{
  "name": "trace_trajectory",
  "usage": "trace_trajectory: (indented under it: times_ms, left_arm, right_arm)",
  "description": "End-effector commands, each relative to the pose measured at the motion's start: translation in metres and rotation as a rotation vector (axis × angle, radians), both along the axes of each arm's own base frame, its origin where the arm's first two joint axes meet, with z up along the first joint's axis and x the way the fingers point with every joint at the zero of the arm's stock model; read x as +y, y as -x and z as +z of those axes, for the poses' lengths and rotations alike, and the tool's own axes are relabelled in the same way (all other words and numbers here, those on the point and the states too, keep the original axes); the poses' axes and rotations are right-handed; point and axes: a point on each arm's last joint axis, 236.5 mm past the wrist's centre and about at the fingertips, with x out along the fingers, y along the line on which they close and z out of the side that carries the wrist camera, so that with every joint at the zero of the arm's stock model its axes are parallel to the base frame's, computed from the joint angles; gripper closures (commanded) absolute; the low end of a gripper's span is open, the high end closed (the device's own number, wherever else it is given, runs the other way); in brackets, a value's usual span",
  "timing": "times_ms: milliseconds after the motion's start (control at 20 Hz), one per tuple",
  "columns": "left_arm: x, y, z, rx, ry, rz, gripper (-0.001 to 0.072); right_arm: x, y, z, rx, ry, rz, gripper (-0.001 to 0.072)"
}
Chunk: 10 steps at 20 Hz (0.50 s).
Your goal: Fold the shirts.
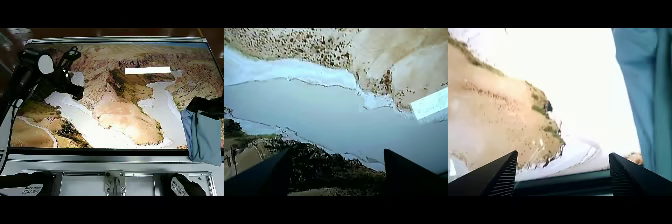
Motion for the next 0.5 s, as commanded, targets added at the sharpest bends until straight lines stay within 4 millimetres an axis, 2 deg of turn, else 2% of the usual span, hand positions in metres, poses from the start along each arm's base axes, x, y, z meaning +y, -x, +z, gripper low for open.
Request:
trace_trajectory:
  times_ms: [0, 150, 450]
  left_arm:
    - [0.006, 0.023, -0.021, 0.038, -0.038, 0.003, 0.0052]
    - [0.013, 0.036, -0.021, 0.041, -0.03, 0.033, 0.0052]
    - [0.008, 0.026, -0.019, -0.002, -0.012, 0.027, 0.0051]
  right_arm:
    - [0.034, 0.017, -0.027, 0.139, -0.004, 0.079, 0.0031]
    - [0.051, 0.013, -0.025, 0.124, -0.063, 0.092, 0.0031]
    - [0.051, 0.013, -0.025, 0.123, -0.064, 0.092, 0.0031]
